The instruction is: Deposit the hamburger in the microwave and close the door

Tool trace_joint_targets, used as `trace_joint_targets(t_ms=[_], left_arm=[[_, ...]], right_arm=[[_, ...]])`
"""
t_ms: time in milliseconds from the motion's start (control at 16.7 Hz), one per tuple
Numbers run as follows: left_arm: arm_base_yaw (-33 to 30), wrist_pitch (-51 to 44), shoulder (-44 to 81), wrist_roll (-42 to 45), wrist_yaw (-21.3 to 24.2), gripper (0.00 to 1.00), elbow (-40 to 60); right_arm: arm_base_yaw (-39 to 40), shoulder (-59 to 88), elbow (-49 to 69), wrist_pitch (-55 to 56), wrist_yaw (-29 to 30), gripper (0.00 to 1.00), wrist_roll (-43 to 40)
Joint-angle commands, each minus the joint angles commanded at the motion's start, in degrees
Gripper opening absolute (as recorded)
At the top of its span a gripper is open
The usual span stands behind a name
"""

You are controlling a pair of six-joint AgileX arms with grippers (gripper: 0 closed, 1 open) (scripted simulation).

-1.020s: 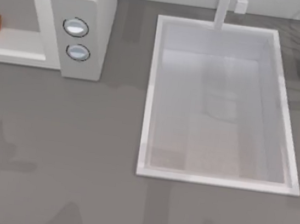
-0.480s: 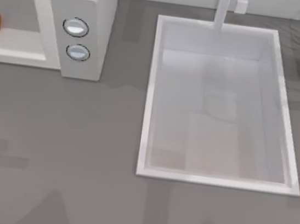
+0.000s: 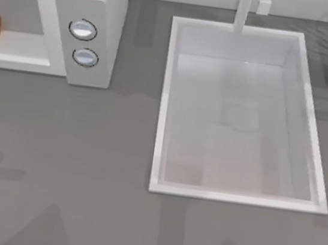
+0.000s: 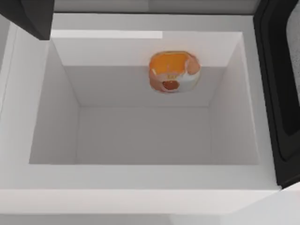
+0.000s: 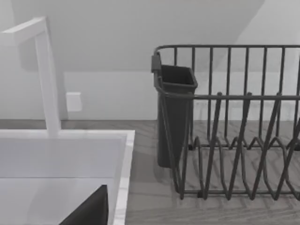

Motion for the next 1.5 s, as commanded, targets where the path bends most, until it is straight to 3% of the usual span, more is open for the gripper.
trace_joint_targets(t_ms=[240,600,720,1080,1500], left_arm=[[-2.49,1.51,2.23,0.05,-2.39,0.0,0.74],[-15.8,8.34,6.47,0.09,-15.78,0.0,-1.99],[-18.13,9.49,6.98,0.12,-18.11,0.0,-2.41],[-17.79,10.47,10.75,0.1,-17.87,0.0,1.27],[-15.99,25.17,24.76,0.21,-16.1,0.0,0.55]], right_arm=[[0.0,0.0,0.0,0.0,0.0,1.0,0.0],[0.0,0.0,0.0,0.0,0.0,1.0,0.0],[0.0,0.0,0.0,0.0,0.0,1.0,0.0],[0.0,0.0,0.0,0.0,0.0,1.0,0.0],[0.0,0.0,0.0,0.0,0.0,1.0,0.0]])
